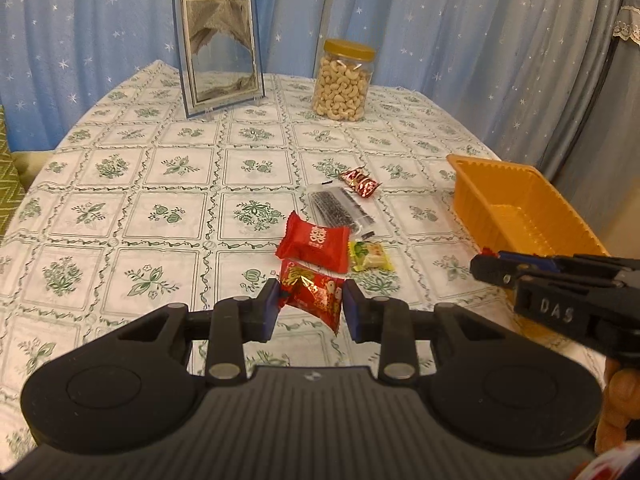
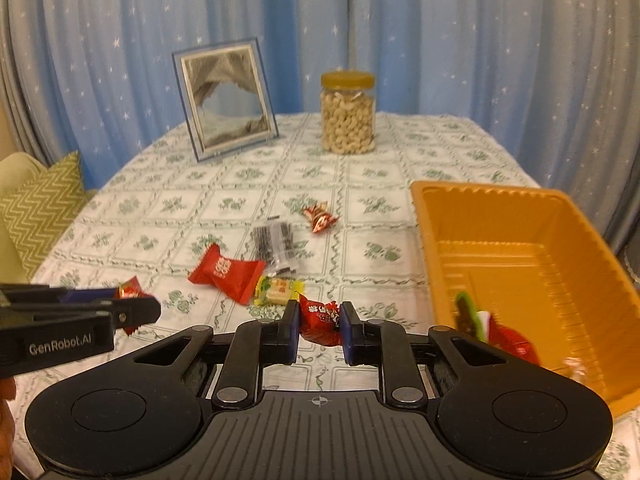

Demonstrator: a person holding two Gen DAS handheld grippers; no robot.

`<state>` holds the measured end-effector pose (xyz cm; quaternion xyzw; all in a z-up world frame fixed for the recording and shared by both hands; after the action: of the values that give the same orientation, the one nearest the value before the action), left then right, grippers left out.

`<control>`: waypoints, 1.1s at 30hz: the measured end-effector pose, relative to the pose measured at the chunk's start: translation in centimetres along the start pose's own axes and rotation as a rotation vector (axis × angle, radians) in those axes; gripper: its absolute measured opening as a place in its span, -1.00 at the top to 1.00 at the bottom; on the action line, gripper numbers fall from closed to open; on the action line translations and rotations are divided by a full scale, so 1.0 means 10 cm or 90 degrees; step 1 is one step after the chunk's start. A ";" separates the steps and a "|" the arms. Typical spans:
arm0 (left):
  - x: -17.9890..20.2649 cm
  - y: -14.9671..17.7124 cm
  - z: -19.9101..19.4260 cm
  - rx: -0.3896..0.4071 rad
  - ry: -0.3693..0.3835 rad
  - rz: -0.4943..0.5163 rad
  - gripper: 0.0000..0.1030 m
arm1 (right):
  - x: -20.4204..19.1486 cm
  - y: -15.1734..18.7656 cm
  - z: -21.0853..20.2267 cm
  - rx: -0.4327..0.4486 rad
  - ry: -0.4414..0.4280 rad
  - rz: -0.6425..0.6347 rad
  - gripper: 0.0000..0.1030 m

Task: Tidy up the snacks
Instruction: 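Carry both held candies over the orange tray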

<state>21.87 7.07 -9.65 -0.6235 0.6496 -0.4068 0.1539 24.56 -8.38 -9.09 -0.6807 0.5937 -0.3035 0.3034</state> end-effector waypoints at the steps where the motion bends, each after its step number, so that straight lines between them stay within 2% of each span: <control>1: 0.04 0.00 -0.04 0.002 -0.001 0.002 0.41 | 0.03 -0.01 -0.06 0.004 0.001 0.002 0.59; 7: 0.27 -0.02 -0.22 0.010 0.003 0.017 0.41 | 0.18 -0.04 -0.33 0.022 0.009 0.014 0.59; 17: 0.72 -0.12 -0.39 0.026 0.036 0.044 0.41 | 0.52 -0.04 -0.65 0.046 0.031 0.038 0.59; 33: 1.58 -0.26 -0.05 0.007 0.124 0.104 0.41 | 1.39 0.02 -0.79 0.044 0.107 0.112 0.59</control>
<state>20.54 -7.26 -2.61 -0.5254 0.7077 -0.4551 0.1265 19.89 -22.61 -3.56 -0.5873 0.6637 -0.3520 0.3010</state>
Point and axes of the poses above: each gripper's, at about its wrist camera, not at the fingertips, and z roughly the way its jaws point, x to its right, y to its underside, the point moved 7 cm from there along z, roughly the way its jaws point, and after that the axes turned 15 degrees about y, right-handed, at the moved point
